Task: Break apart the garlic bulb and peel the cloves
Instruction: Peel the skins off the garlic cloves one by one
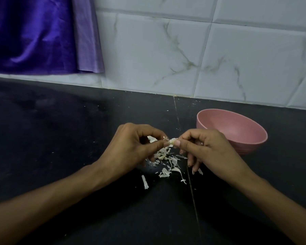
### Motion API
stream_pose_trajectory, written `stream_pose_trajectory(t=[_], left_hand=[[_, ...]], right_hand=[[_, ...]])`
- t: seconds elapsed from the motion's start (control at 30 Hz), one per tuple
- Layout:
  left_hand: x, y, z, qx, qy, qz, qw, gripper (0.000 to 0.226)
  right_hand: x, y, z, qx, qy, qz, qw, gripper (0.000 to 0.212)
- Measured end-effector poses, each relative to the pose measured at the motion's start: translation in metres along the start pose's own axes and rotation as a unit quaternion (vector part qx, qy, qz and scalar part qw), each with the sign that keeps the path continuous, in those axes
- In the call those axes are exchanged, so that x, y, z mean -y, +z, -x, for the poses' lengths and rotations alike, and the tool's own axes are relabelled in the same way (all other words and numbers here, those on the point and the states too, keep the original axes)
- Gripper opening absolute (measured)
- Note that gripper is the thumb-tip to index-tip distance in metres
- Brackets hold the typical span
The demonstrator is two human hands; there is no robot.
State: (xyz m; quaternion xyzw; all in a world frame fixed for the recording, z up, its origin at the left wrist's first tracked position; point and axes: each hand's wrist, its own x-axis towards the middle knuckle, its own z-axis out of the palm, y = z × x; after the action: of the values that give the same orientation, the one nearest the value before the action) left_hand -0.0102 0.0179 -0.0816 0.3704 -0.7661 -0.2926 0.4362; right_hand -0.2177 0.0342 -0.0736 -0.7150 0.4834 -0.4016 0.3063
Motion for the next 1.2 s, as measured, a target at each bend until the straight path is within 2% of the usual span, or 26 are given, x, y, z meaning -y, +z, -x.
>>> stream_pose_trajectory(t=[0.2,0.33,0.43,0.57,0.67,0.8,1.03,1.2], left_hand=[[-0.001,0.000,-0.002,0.003,0.020,-0.022,1.000,0.027],[0.002,0.001,-0.002,0.004,0.028,0.004,1.000,0.025],[0.003,0.001,-0.003,0.001,0.028,0.013,1.000,0.023],[0.003,0.003,-0.002,0.026,0.028,0.003,0.999,0.023],[0.003,0.004,-0.002,0.021,0.000,0.008,1.000,0.016],[0.005,0.008,-0.003,0.013,-0.044,0.071,0.996,0.015],[0.003,0.008,-0.002,0.014,-0.063,0.117,0.991,0.031],[0.000,0.010,0.000,0.011,-0.064,0.115,0.991,0.029]], right_hand=[[-0.002,0.001,0.000,-0.008,-0.006,0.032,0.999,0.015],[-0.001,0.001,0.001,-0.006,-0.007,0.036,0.999,0.016],[0.002,0.002,0.002,-0.009,-0.009,0.025,1.000,0.025],[0.001,0.002,0.001,-0.008,-0.010,0.026,1.000,0.021],[0.003,0.003,0.001,-0.002,-0.002,0.005,1.000,0.027],[0.004,0.003,0.001,0.019,0.016,-0.045,0.999,0.031],[0.005,0.004,0.004,0.038,0.030,-0.106,0.993,0.016],[0.002,0.007,0.003,0.025,0.033,-0.151,0.988,0.012]])
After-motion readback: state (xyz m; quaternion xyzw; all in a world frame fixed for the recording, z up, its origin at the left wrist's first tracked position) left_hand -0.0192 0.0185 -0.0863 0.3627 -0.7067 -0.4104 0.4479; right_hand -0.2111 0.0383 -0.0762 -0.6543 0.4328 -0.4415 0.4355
